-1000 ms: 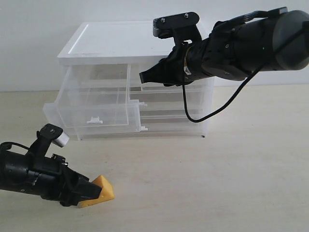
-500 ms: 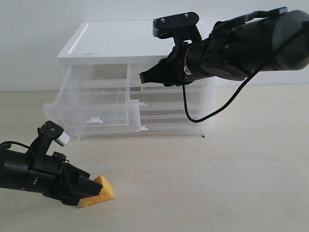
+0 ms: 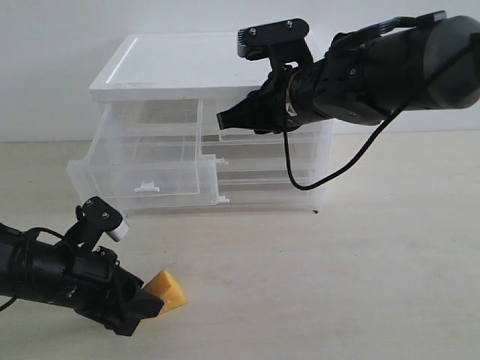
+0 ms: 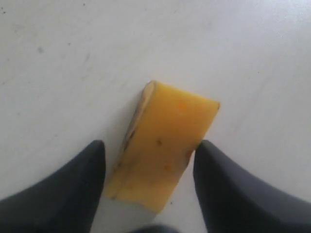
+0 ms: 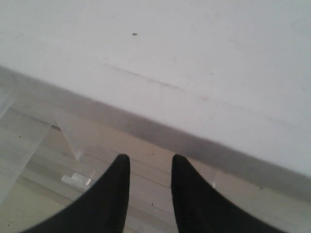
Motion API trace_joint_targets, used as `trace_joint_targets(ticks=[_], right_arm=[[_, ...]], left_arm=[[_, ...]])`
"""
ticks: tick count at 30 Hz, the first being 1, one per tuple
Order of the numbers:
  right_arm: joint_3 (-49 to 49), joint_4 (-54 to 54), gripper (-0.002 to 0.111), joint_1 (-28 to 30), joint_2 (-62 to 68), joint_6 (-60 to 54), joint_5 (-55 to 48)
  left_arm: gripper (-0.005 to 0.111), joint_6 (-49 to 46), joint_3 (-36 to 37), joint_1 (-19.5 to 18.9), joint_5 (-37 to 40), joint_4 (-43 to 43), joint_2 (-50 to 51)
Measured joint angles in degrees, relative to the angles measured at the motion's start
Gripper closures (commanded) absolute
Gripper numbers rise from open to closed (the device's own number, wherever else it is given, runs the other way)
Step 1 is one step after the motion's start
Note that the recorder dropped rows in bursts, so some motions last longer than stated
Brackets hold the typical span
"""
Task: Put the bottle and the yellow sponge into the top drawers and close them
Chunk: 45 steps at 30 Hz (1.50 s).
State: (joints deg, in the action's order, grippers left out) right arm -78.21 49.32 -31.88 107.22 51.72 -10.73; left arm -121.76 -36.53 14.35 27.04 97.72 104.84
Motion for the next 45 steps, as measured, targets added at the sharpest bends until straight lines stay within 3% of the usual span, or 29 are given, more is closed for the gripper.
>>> trace_joint_targets(ticks=[7, 14, 17, 23, 25, 39, 45], right_arm=[[0.0, 0.0, 0.08, 0.0, 0.0, 0.0, 0.0], [0.0, 0.0, 0.08, 0.0, 0.0, -0.04, 0.0], [0.0, 0.0, 0.08, 0.0, 0.0, -0.04, -0.25], [-0.47, -1.73, 0.08, -0.08, 0.0, -2.01, -3.74], [-0.59, -3.64, 0.08, -0.08, 0.0, -4.03, -3.97], [-0.69, -6.48, 0.08, 0.03, -0.87, -6.81, -5.9], [5.57, -8.04, 0.08, 1.25, -6.89, -7.15, -7.86]], left_arm=[[0.101, 0.0, 0.0, 0.0, -0.38, 0.38, 0.0], [0.103, 0.42, 0.0, 0.0, -0.38, 0.38, 0.0], [0.094, 1.72, 0.0, 0.0, -0.26, 0.23, 0.0], [0.051, 2.9, 0.0, 0.0, 0.45, 0.0, 0.0], [0.044, 3.55, 0.0, 0.0, 0.54, 0.0, 0.0], [0.047, 8.44, 0.22, 1.36, 1.07, -0.63, 0.0], [0.047, 9.19, 2.76, 1.36, 1.07, -1.84, -2.28]])
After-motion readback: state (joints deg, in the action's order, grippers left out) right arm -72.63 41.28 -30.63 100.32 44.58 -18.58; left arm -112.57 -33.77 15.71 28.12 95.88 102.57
